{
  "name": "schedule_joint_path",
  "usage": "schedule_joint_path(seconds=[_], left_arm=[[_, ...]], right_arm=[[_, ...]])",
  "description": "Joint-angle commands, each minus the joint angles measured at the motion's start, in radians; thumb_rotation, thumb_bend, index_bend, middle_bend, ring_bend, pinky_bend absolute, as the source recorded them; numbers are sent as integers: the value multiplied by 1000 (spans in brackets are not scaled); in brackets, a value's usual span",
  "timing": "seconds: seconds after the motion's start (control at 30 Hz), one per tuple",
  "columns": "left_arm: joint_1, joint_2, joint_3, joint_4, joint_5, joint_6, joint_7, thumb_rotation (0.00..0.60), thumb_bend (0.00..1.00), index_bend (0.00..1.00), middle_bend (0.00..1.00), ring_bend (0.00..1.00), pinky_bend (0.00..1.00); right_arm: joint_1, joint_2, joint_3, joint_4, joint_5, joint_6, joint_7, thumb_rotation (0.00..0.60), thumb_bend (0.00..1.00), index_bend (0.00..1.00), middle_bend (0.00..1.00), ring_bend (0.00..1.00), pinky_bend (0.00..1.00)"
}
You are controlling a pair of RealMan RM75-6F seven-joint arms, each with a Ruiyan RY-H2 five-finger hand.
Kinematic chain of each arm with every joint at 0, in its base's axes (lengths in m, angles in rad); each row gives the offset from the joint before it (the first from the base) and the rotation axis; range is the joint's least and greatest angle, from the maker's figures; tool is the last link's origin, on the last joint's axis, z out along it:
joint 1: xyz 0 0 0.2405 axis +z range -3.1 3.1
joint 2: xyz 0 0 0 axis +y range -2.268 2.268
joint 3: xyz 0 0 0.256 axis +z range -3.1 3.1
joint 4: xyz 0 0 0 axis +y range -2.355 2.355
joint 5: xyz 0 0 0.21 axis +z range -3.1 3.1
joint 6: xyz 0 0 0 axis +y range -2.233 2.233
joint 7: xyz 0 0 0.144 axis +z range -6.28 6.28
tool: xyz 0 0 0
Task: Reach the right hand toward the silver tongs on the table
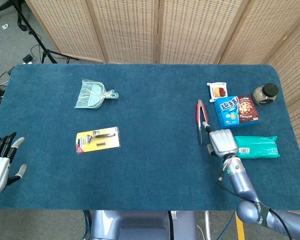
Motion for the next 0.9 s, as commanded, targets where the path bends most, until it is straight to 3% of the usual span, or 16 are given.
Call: schedule_joint_path(seconds=[0.03,0.9], left_arm=[[0,-1,2,1,3,1,0,600,352,0,0,0,41],[-1,-4,4,0,10,6,4,600,351,0,0,0,41]], right_arm=[[11,0,-17,1,23,4,-10,600,520,0,834,880,745],[70,-23,-102,-6,117,6,3,600,543,0,834,880,745]])
